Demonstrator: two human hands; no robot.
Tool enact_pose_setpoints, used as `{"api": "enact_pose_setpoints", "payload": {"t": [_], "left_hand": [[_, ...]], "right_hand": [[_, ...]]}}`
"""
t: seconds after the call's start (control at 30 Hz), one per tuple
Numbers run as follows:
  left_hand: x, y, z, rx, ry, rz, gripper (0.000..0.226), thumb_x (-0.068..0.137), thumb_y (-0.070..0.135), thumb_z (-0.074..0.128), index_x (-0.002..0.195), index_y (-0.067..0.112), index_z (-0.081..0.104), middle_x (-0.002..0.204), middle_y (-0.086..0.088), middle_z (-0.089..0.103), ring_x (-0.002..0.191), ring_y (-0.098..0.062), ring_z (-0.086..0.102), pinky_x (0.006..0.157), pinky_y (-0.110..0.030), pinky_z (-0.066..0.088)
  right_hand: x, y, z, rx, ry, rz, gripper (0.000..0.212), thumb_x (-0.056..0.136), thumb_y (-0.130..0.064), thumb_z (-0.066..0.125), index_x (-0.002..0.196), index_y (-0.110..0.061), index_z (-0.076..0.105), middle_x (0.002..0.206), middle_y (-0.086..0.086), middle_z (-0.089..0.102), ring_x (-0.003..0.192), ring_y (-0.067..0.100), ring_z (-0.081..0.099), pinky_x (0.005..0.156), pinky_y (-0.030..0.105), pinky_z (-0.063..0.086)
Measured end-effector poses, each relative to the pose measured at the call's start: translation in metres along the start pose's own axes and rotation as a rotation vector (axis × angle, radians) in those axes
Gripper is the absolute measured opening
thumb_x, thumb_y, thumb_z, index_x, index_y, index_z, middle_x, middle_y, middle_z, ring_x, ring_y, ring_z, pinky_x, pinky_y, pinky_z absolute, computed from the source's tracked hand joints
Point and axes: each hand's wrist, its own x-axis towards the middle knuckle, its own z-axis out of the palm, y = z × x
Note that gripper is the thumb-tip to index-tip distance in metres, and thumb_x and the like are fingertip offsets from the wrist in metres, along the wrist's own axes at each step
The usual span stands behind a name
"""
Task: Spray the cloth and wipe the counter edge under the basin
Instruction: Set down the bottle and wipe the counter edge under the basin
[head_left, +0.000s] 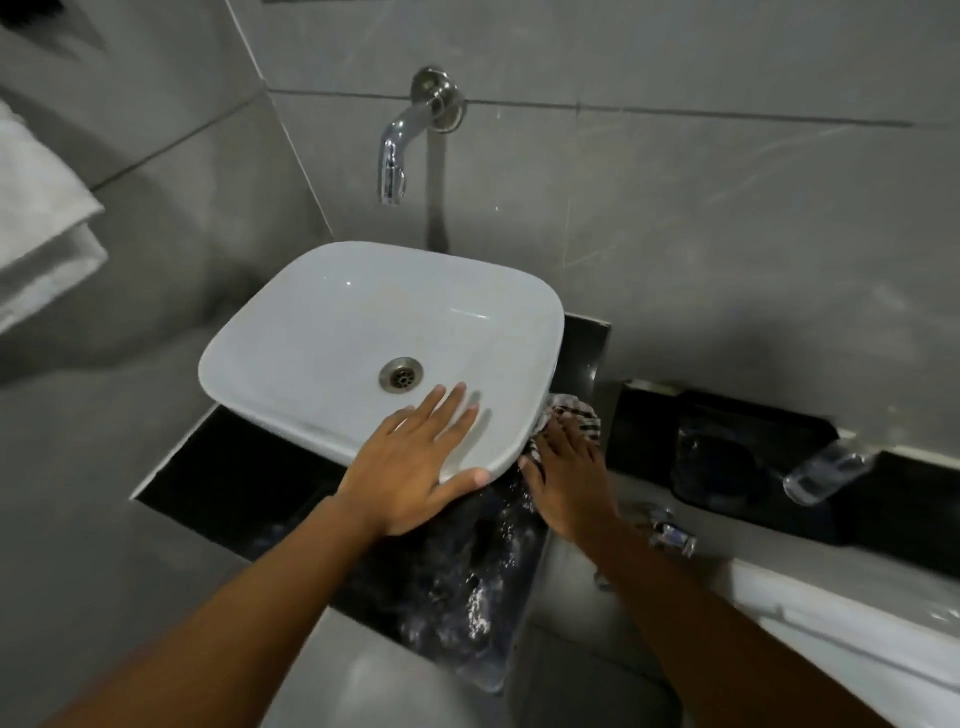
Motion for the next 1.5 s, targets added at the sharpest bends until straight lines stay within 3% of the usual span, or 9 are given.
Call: {"api": "enact_pose_setpoints", "payload": {"t": [0.1,0.3,0.4,0.57,0.7,0.9,1.13,1.3,1.5], "left_hand": [[-0.002,-0.003,0.002,0.002,0.009,0.015,0.075,0.092,0.071,0.006,0.155,0.030,0.004,0.165,0.004,-0.001,0.151,-0.014,-0.003,0.121,-0.041,0.016],[-0.007,0.000,0.003,-0.021,0.031,0.012,0.077,0.092,0.070,0.000,0.155,0.027,0.007,0.165,0.005,0.000,0.150,-0.014,-0.007,0.122,-0.042,0.008],[-0.006,-0.001,0.004,-0.020,0.033,0.027,0.077,0.093,0.070,0.000,0.155,0.027,0.007,0.165,0.004,0.000,0.150,-0.015,-0.007,0.122,-0.043,0.008],[-0.004,-0.003,0.011,-0.002,0.096,0.032,0.075,0.094,0.068,0.003,0.155,0.026,0.014,0.165,0.004,0.006,0.151,-0.017,-0.001,0.121,-0.044,0.014],[-0.001,-0.005,0.015,0.019,0.122,0.036,0.077,0.092,0.069,0.000,0.154,0.026,0.013,0.165,0.004,0.007,0.151,-0.019,0.001,0.120,-0.045,0.016],[-0.002,-0.003,0.013,0.003,0.119,0.044,0.076,0.093,0.067,0.004,0.154,0.024,0.014,0.165,0.002,0.009,0.151,-0.020,0.002,0.119,-0.045,0.017],[-0.003,-0.004,0.016,0.007,0.140,0.060,0.073,0.095,0.065,0.006,0.154,0.023,0.017,0.164,0.002,0.014,0.151,-0.020,0.004,0.119,-0.046,0.020],[-0.002,-0.004,0.015,0.005,0.154,0.047,0.074,0.094,0.065,0.007,0.154,0.023,0.019,0.164,0.004,0.016,0.151,-0.020,0.005,0.118,-0.045,0.020],[0.001,-0.007,0.015,-0.037,0.141,0.029,0.076,0.093,0.069,0.012,0.153,0.023,0.019,0.163,0.004,0.018,0.151,-0.022,0.009,0.116,-0.048,0.026]], "right_hand": [[-0.062,-0.036,0.008,-0.013,-0.046,-0.072,0.058,0.099,-0.042,0.038,0.153,-0.020,0.031,0.163,0.007,0.024,0.152,0.029,0.015,0.120,0.045,0.023],[-0.172,-0.090,0.030,-0.101,-0.124,-0.195,0.054,0.081,-0.043,0.048,0.127,-0.021,0.067,0.140,0.003,0.060,0.128,0.027,0.058,0.095,0.041,0.054],[-0.155,-0.079,0.026,-0.156,-0.101,-0.177,0.055,0.085,-0.039,0.045,0.135,-0.020,0.059,0.148,0.006,0.051,0.135,0.030,0.050,0.100,0.044,0.050],[-0.050,-0.035,0.018,-0.077,-0.048,0.032,0.062,0.100,-0.027,0.042,0.156,-0.021,0.018,0.166,0.005,0.010,0.152,0.032,0.005,0.121,0.050,0.019],[-0.002,-0.017,0.005,-0.087,-0.012,0.033,0.065,0.095,-0.022,0.049,0.155,-0.020,0.023,0.165,0.004,0.019,0.150,0.032,0.016,0.115,0.051,0.031],[-0.083,-0.071,0.023,-0.091,-0.027,0.042,0.061,0.096,-0.027,0.044,0.154,-0.018,0.027,0.165,0.006,0.017,0.152,0.030,0.012,0.122,0.047,0.018],[-0.177,-0.100,0.039,-0.070,-0.055,-0.121,0.061,0.066,-0.028,0.065,0.127,-0.021,0.067,0.142,0.002,0.059,0.128,0.027,0.057,0.095,0.038,0.053],[-0.061,-0.051,0.010,-0.041,0.014,0.053,0.065,0.086,-0.009,0.057,0.149,-0.015,0.040,0.160,0.010,0.032,0.147,0.036,0.026,0.112,0.050,0.036],[-0.005,-0.036,-0.004,-0.041,0.023,0.135,0.063,0.087,-0.011,0.052,0.148,-0.013,0.039,0.159,0.008,0.034,0.144,0.033,0.029,0.115,0.045,0.030]]}}
